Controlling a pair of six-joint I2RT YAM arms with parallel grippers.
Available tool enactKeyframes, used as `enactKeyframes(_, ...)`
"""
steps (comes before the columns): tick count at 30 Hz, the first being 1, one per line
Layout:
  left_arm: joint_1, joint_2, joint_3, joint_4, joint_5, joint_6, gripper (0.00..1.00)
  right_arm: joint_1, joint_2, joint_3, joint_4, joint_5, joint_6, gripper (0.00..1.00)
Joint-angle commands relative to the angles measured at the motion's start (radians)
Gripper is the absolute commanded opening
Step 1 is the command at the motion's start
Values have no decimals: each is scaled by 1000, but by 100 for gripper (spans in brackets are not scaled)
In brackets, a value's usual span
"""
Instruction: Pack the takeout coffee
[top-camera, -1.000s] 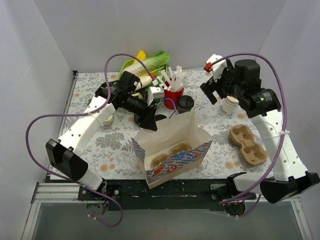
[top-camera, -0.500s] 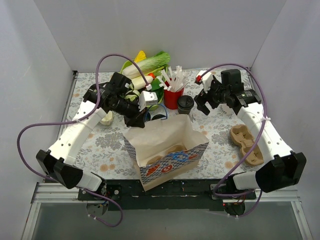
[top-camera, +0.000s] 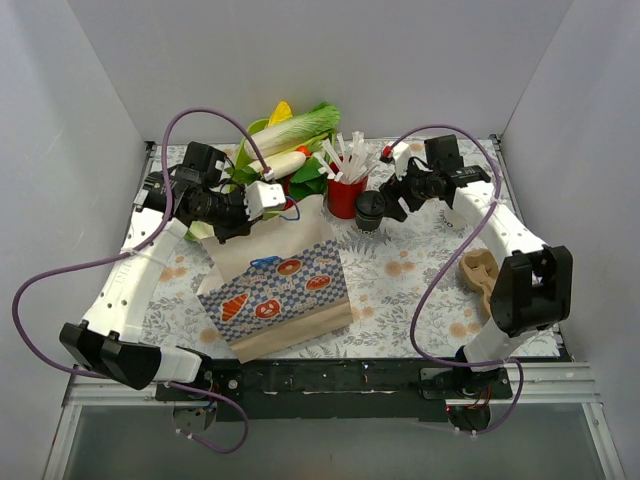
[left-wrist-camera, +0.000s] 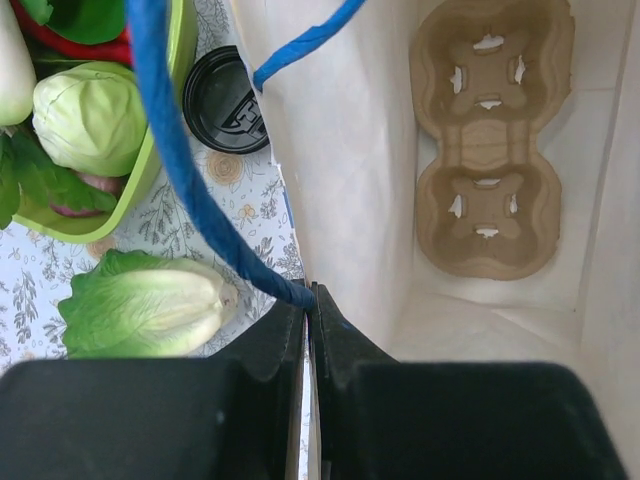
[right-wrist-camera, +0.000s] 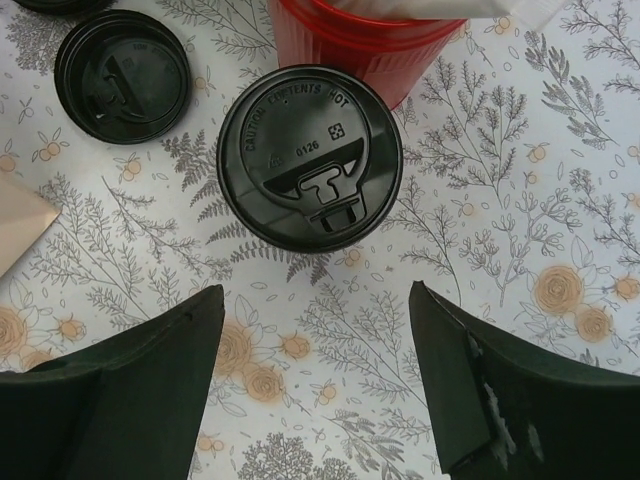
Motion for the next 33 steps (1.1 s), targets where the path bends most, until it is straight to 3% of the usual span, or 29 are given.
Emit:
enactKeyframes(1, 0, -34, -20, -51, -37, 68, 0, -4, 33, 76, 37, -33, 23, 80)
enactKeyframes(7, 1, -11, 40, -48, -45, 69, 0, -3, 28, 40, 87, -44, -27, 81)
enactKeyframes(8, 0, -2, 47, -48, -36, 57, 10, -3, 31, 37, 95, -51, -40, 82)
enactKeyframes(9, 0, 8, 67, -47, -27, 45, 31, -3, 36, 35, 110, -58, -47, 83)
enactKeyframes(13, 0, 34, 104, -47, 30, -42, 53, -4, 86, 87, 89, -102, -115, 90)
enactKeyframes(18, 0, 25, 92, -45, 64, -87, 58, -1, 177, 179, 32, -128, -164, 97)
enactKeyframes(28, 0, 11, 84, -8, 96, -190, 64, -3, 313, 371, -155, -266, -333, 98)
enactKeyframes(33, 0, 6, 74, 15, 112, -237, 66, -1, 376, 469, -242, -263, -380, 98)
